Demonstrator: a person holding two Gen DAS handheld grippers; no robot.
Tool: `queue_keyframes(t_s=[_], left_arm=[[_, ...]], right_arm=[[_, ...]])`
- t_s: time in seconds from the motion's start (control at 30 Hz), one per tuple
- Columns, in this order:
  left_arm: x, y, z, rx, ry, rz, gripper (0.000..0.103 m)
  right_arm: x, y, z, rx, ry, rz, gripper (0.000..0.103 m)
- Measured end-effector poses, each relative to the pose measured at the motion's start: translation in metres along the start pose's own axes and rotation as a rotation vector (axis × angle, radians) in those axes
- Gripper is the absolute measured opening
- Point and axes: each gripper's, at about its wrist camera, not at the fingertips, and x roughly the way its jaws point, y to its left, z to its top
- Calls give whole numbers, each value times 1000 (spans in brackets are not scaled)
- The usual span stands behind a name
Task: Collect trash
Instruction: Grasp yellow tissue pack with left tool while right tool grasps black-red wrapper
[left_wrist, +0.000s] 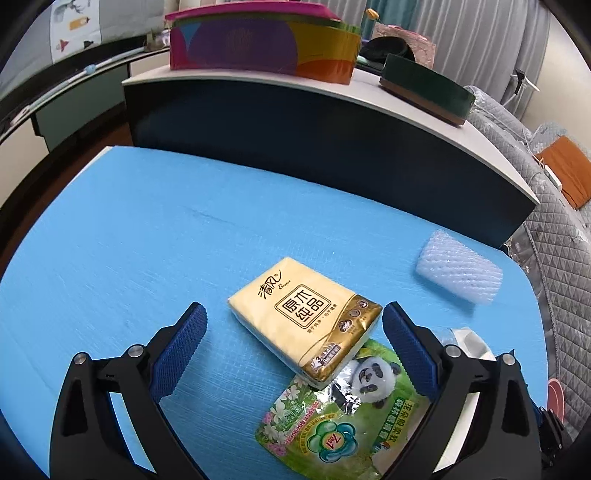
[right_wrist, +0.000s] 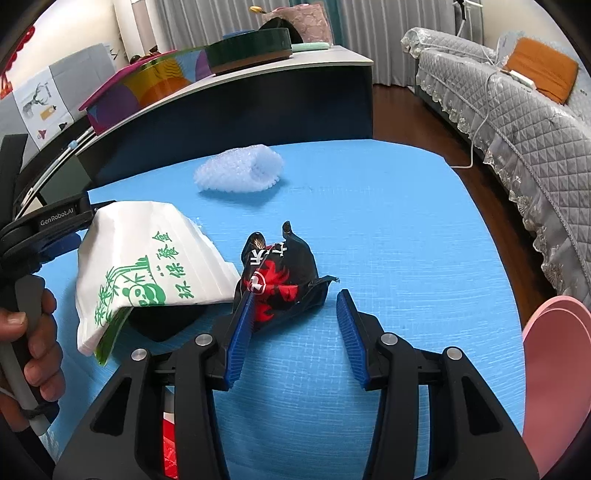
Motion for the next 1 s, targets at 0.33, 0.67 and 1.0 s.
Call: queue_keyframes(t_s=[0.33,0.67,1.0], left_arm=[[8,2,-1,-11,37,-4,69],[-1,4,-3,4,27,0,34],[-1,5,3,-13,-31,31,83]], right_arm=[[-3,0,-3,-10,-1,0,8],[-16,-3,-3,-4,-33,-10,3],[-20,-5,-2,25,-37,-11,7]])
